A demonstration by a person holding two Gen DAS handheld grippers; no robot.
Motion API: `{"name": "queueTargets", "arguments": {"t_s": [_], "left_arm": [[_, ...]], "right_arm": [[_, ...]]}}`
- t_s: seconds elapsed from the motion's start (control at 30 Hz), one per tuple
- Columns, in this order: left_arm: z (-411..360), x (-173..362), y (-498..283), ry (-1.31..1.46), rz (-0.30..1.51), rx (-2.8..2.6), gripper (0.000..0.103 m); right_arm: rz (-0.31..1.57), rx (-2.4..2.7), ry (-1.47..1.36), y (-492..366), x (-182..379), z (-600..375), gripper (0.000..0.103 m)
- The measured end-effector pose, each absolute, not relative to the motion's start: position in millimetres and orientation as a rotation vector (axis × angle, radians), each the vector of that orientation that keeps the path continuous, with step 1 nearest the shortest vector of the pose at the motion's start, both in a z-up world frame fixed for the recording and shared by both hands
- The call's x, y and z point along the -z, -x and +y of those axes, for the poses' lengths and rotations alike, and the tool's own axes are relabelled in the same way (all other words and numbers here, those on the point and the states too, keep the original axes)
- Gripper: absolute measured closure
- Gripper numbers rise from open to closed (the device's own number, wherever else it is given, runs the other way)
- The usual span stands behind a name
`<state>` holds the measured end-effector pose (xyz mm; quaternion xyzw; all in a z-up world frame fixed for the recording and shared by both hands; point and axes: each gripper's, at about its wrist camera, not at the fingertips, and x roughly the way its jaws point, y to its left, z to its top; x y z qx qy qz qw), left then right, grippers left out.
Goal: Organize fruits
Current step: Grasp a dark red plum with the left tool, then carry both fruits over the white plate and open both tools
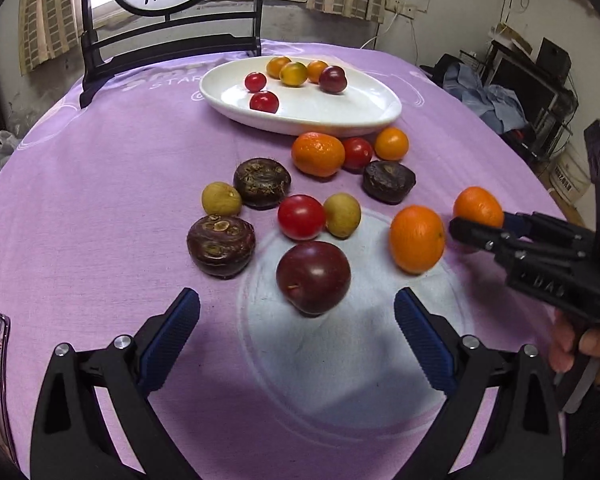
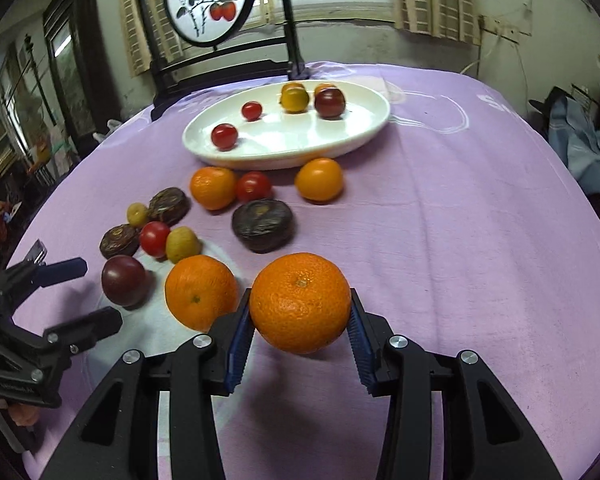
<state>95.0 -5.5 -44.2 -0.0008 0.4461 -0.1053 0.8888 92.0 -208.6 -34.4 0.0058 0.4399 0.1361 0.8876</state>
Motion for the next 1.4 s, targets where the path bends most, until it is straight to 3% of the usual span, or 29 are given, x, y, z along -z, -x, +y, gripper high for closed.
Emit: {"name": "queueTargets", "arguments": {"t_s": [0.1,0.2,0.3,0.47,0.6,1.03,1.23,1.4], "left_arm": [[-10.4,48.1,-97.1,-0.027,0.936,0.202,0.009],[-13.7,50.6,-101.5,-0.01,0.97,0.217,0.024],[-19.2,54.8,-108.3,-0.023,0.995,0.193,0.032],[-20.2,54.2,-117.8,0.027,0.996,0.166,0.037],[-23.8,53.2,-119.3,0.01,0.99,0.148,0.063],[-37.0,-6.6,-92.4,-0.043,0.873,0.241,0.063],[-48.3,-47.2,-129.1,-0.054,0.789,0.238,0.063],[-52.6,-52.7,-190.9,-0.009,0.789,0.216,0.063]], "right_arm": [[0.916,-0.281,-0.018,-92.7,34.1,-210.9,0.058],[0.907,-0.3,-0.012,-89.0,30.9,-208.3,0.058],[0.898,-0.324,-0.008,-84.2,27.6,-205.4,0.058],[0.885,-0.345,-0.009,-80.2,24.4,-203.5,0.058],[0.876,-0.338,-0.016,-80.0,22.4,-205.4,0.058],[0.798,-0.34,-0.058,-71.0,7.7,-212.3,0.058],[0.666,-0.397,-0.067,-68.1,-32.0,-212.4,0.058],[0.667,-0.371,0.057,-112.7,-44.7,-205.2,0.058]]}}
